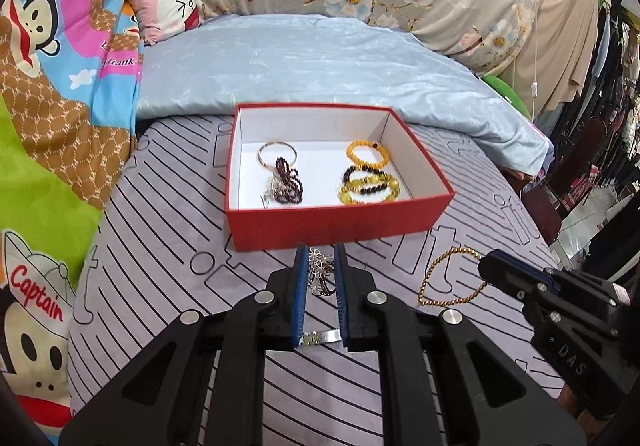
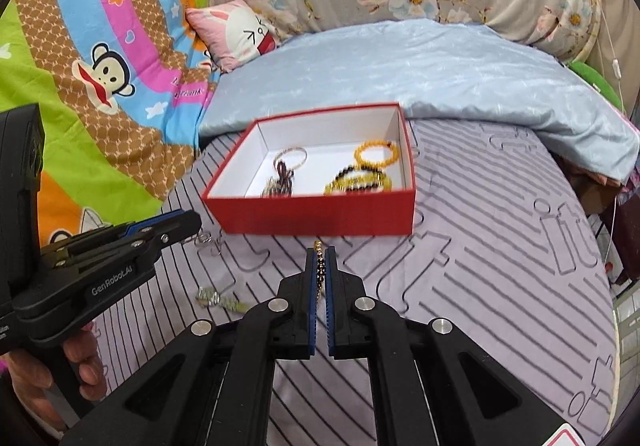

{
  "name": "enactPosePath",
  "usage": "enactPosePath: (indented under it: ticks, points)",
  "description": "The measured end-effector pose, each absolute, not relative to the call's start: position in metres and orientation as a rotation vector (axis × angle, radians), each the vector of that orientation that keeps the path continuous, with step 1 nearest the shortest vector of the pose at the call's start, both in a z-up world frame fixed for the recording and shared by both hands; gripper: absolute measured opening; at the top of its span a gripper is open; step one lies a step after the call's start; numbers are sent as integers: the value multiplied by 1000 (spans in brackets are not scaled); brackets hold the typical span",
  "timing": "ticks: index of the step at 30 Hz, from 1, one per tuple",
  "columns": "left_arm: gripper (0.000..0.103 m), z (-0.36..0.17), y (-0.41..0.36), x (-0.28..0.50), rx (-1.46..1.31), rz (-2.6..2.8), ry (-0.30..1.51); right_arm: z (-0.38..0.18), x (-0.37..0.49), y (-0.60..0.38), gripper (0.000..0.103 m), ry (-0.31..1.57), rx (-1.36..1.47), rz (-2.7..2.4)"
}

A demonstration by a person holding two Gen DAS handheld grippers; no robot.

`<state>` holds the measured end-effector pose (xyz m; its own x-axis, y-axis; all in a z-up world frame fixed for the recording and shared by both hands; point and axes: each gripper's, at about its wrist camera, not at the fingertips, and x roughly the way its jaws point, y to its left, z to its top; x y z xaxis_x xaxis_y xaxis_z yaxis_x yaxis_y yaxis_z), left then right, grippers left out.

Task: Organize jewelry
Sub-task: 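Carry silver chain and gold bead chain into the red box and open both tools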

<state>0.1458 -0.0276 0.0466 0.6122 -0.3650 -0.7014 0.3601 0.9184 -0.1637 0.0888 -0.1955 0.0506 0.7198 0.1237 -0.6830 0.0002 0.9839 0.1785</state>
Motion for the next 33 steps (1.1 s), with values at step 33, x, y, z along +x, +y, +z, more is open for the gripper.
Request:
enactPosePath:
  ticks: [33]
  points:
    - [12,41,-82,308,64,-375,781,39,294,-218,3,780,272,149]
